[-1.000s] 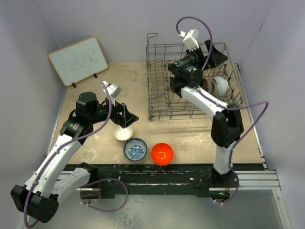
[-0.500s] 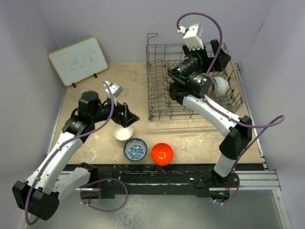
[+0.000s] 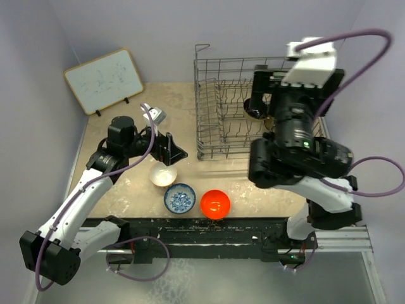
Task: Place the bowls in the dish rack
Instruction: Place the bowl in the dish rack, then pick up the bowl from the dish rack.
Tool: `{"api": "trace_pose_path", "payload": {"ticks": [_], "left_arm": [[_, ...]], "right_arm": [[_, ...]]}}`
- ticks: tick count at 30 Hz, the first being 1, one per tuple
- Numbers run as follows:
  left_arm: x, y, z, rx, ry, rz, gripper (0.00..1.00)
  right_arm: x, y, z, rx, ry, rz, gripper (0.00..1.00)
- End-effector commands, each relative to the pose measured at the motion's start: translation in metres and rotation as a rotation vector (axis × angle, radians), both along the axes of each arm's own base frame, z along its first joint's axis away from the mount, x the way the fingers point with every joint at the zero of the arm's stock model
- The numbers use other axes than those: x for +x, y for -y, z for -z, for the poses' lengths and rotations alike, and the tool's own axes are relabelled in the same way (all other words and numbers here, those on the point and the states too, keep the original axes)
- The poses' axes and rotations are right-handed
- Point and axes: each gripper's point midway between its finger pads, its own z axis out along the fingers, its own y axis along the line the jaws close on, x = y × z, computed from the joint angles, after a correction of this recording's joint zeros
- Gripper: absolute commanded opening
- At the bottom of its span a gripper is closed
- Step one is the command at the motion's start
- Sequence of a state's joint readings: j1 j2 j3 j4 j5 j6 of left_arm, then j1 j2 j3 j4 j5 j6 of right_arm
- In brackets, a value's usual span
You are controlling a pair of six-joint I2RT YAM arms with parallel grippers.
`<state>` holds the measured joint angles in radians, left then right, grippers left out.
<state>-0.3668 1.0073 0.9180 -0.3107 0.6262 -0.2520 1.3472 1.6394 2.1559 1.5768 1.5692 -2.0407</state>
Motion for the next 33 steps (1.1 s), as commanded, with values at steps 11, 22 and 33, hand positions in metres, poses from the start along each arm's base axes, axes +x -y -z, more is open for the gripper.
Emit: {"api": "trace_pose_path", "payload": {"ticks": [11,22,33], "left_arm": [[0.007,0.001,-0.033,-0.028,0.051,-0.009,0.99],[0.014,0.000,-0.015,0.012,0.012,-0.024,0.99],[0.007,-0.014,-0.022,0.062,0.045,-0.064,0.99]], "right_arm": [[-0.088,-0.070,-0.111,0.162,0.559,-1.086,1.00],[-0.081,-0.164,-0.004,0.132,0.244,-1.430,1.00],[0.121,-0.124,0.120,0.299,-0.146,-1.045,0.96]]}}
